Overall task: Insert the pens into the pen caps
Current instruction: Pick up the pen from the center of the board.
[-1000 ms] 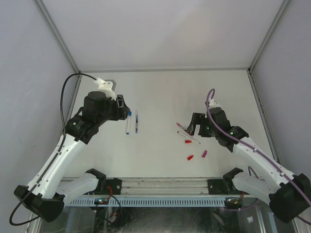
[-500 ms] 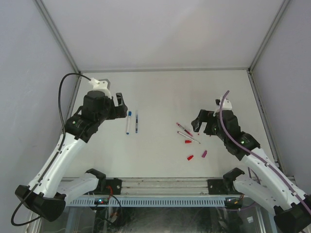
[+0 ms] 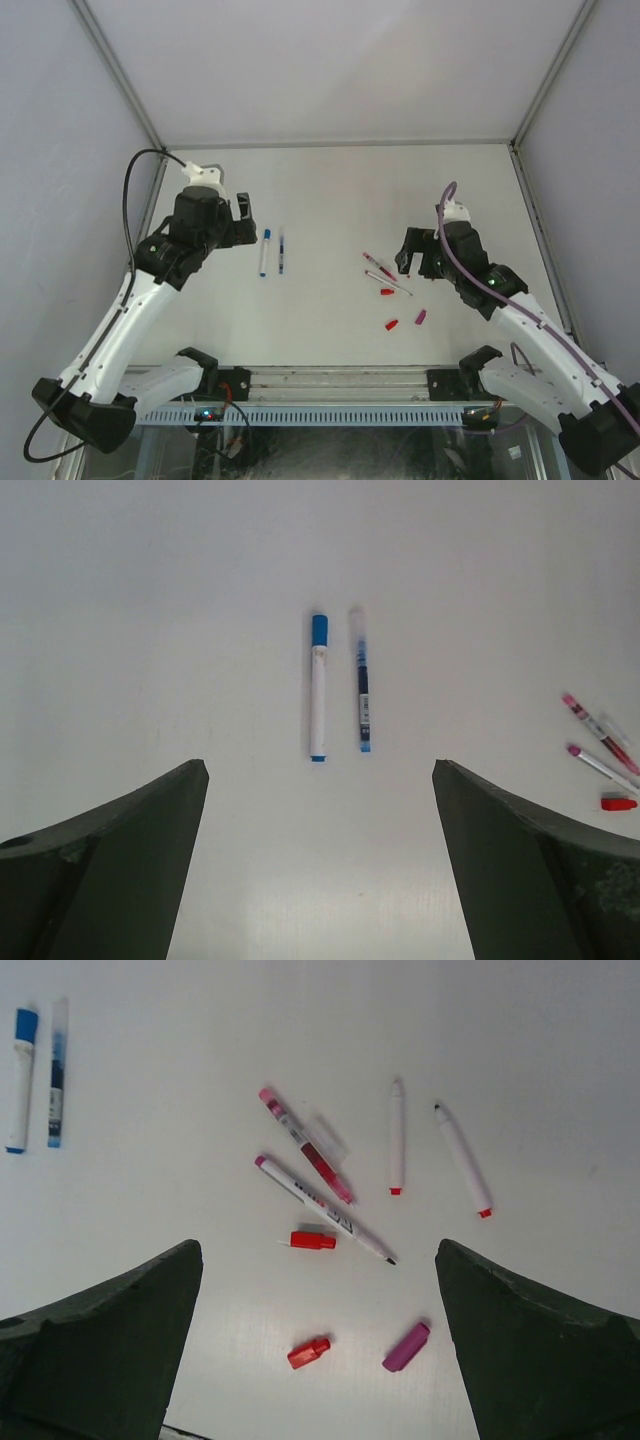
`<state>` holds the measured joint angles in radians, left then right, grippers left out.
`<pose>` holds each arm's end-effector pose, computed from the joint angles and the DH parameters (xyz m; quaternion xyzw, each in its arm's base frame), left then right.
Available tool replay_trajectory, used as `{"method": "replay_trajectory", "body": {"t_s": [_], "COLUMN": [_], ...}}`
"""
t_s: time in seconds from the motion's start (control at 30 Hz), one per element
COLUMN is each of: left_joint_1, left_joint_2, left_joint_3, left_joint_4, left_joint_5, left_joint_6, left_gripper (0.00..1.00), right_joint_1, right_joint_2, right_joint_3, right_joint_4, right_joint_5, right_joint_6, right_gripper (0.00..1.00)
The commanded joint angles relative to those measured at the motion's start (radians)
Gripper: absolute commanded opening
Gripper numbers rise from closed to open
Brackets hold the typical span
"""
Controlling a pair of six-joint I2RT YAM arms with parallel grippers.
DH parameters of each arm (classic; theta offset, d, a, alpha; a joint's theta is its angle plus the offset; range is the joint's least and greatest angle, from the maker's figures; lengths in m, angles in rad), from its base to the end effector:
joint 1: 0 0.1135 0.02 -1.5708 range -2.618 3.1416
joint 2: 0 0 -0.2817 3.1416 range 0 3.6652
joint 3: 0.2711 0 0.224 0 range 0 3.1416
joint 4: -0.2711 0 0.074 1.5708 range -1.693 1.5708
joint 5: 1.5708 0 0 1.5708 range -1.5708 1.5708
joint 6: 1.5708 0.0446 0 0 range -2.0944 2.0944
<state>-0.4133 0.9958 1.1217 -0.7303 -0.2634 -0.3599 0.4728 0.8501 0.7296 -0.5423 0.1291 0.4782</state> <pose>0.1601 -0.0575 0.3700 -0.0375 0.8792 -0.0660 0.4704 0.1351 0.0626 0.2860 0.0307 0.8967 0.1488 0.4156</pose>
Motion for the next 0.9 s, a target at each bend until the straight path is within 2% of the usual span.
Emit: {"method": "replay_trajectory", "body": {"t_s": [0.0, 0.23, 0.37, 0.47, 0.67, 0.87], "left_joint_1": [0.005, 0.006, 0.005, 0.006, 0.006, 0.005], "left_joint_2": [0.038, -0.031, -0.062, -0.063, -0.06, -0.06], "left_joint_3": [0.088, -0.006, -0.057, -0.063, -0.07, -0.075], "left_joint_4": [-0.048, 0.024, 0.059, 0.052, 0.052, 0.049], "left_joint_5": [-0.047, 0.001, 0.051, 0.037, 0.025, 0.03], "left_joint_6": [0.051, 0.067, 0.075, 0.083, 0.085, 0.087], "left_gripper": [0.99, 1.0, 0.99, 0.99, 0.98, 0.98], "right_joint_1": [-0.011, -0.012, -0.022, -0.034, -0.05, -0.016], "right_joint_2": [0.085, 0.226, 0.319, 0.386, 0.485, 0.614], "right_joint_3": [0.107, 0.157, 0.192, 0.216, 0.248, 0.337], "right_joint_4": [-0.056, -0.108, -0.121, -0.126, -0.063, -0.057], "right_joint_5": [-0.038, -0.063, -0.043, -0.054, -0.16, -0.189], "right_joint_6": [-0.077, -0.089, -0.098, -0.115, -0.167, -0.211], "right_gripper": [0.98, 0.88, 0.75, 0.64, 0.5, 0.44]}}
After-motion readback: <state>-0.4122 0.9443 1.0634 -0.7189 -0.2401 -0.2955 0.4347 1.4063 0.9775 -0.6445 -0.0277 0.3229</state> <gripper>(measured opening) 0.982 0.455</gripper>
